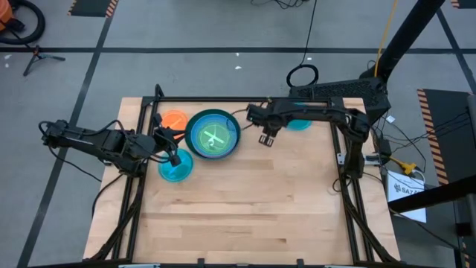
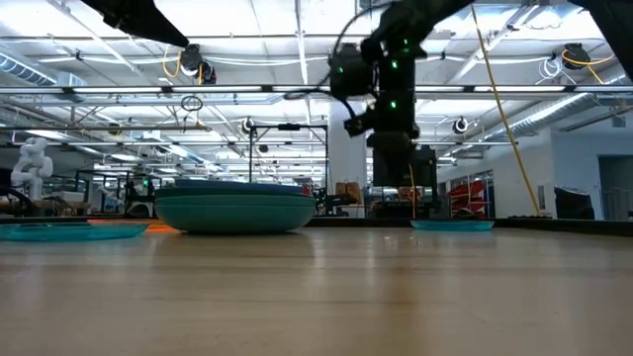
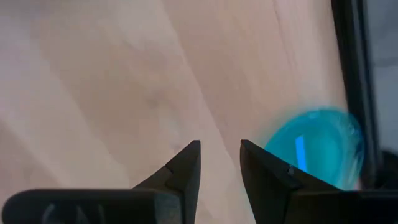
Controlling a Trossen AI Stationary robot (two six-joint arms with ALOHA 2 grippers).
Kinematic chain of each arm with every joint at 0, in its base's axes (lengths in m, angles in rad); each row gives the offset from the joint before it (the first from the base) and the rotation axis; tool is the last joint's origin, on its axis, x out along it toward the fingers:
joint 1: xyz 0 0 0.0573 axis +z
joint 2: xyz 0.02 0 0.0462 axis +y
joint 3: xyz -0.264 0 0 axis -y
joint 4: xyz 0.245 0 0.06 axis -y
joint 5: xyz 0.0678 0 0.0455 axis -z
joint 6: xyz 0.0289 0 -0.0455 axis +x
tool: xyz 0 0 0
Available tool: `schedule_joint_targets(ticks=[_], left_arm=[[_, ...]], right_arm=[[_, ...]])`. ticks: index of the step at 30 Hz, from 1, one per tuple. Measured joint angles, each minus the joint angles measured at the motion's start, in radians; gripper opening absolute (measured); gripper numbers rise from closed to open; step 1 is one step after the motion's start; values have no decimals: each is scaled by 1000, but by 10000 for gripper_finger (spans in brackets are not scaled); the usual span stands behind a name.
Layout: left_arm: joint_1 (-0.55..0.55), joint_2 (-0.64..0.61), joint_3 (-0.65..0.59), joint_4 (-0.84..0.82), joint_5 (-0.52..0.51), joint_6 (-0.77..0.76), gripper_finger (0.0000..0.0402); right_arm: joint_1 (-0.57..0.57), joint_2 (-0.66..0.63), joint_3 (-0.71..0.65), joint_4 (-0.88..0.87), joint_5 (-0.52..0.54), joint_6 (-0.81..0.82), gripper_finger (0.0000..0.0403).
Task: Stack plastic plates
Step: Stack the top small blue plate on top of the small green plate
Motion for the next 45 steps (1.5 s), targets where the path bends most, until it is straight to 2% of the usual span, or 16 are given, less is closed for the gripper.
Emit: schedule_joint_targets(ticks=[7, 14, 30, 35, 45], left_arm=[[0, 0, 0, -23, 0, -20, 42], [0, 0, 0, -22, 0, -20, 42], [0, 0, 0, -21, 0, -16, 42], [0, 0, 0, -21, 0, -16, 42], [0, 0, 0, -21, 0, -15, 42]], right_arm=[[-119, 0, -101, 77, -100, 109, 105], [-158, 0, -120, 101, 9, 230, 105], [-190, 29, -120, 170, 14, 305, 105], [-192, 71, -121, 169, 86, 304, 105], [-207, 77, -121, 201, 93, 312, 105]])
